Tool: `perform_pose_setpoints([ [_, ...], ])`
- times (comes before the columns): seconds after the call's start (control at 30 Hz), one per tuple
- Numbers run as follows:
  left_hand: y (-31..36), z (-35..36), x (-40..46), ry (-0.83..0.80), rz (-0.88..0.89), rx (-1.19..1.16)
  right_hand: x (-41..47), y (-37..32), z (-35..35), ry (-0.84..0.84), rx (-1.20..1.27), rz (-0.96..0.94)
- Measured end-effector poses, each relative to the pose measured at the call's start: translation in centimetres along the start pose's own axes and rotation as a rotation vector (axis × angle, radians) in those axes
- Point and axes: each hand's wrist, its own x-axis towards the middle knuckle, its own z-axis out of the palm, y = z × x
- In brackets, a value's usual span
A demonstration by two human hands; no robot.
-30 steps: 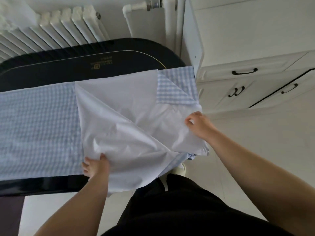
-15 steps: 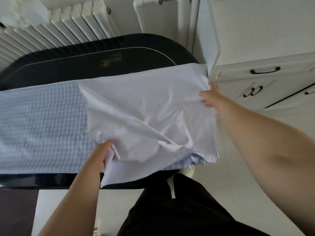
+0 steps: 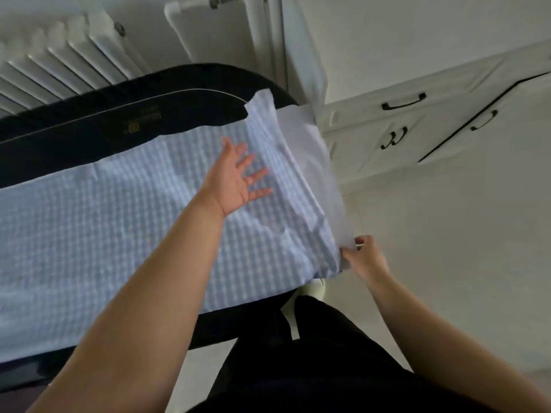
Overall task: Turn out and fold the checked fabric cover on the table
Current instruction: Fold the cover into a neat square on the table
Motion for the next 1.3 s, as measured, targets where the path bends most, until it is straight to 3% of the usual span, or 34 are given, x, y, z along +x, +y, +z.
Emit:
perform_pose_setpoints([
  [0.13, -8.3, 1.1, 0.4, 0.266, 0.046, 1.124, 0.1, 1.8, -0.2, 0.032, 0.016, 0.037],
  [0.2, -12.0, 0.1, -1.3, 0.385, -0.064, 1.334, 0.2, 2.0, -0.3, 0.011, -0.043, 0.036],
  [0.3, -15.3, -1.2, -4.2, 0.482, -0.152, 1.352, 0.2, 2.3, -0.1, -0.016, -0.064, -0.007],
  [0.47, -17.4, -3.3, -5.0, 0.432, -0.267, 1.423, -2.2, 1.4, -0.6, 0.100, 0.300, -0.289],
  [0.53, -17.2, -3.7, -5.0, 0.419, -0.257, 1.447, -3.4, 1.0, -0.8, 0.158, 0.323, -0.385],
  [0.63, -16.9, -3.6, -5.0, 0.418, -0.245, 1.512, -3.7, 1.5, -0.6, 0.336, 0.280, -0.351],
  [0.67, -16.8, -3.5, -5.0, 0.416, -0.242, 1.534, -3.6, 1.5, -0.4, 0.327, 0.209, -0.349],
  [0.77, -16.7, -3.5, -4.9, 0.412, -0.243, 1.566, -2.9, 1.3, 0.9, 0.057, -0.054, -0.241],
  [0.87, -16.6, -3.9, -4.7, 0.398, -0.245, 1.593, -2.0, 1.0, 1.5, -0.055, 0.133, -0.028],
  [0.93, -16.5, -4.0, -4.5, 0.388, -0.256, 1.603, -1.7, 0.8, 1.6, -0.075, 0.212, -0.008],
  [1.03, -16.5, -4.3, -4.3, 0.372, -0.256, 1.658, -1.6, 0.8, 1.1, -0.256, 0.389, -0.007],
  [1.13, -16.5, -4.4, -4.3, 0.356, -0.239, 1.707, -1.7, 1.0, -0.2, -0.355, 0.315, -0.115],
  [1.3, -16.3, -4.6, -4.2, 0.325, -0.256, 1.723, -4.1, -0.7, -1.5, -0.457, 0.095, -0.450],
])
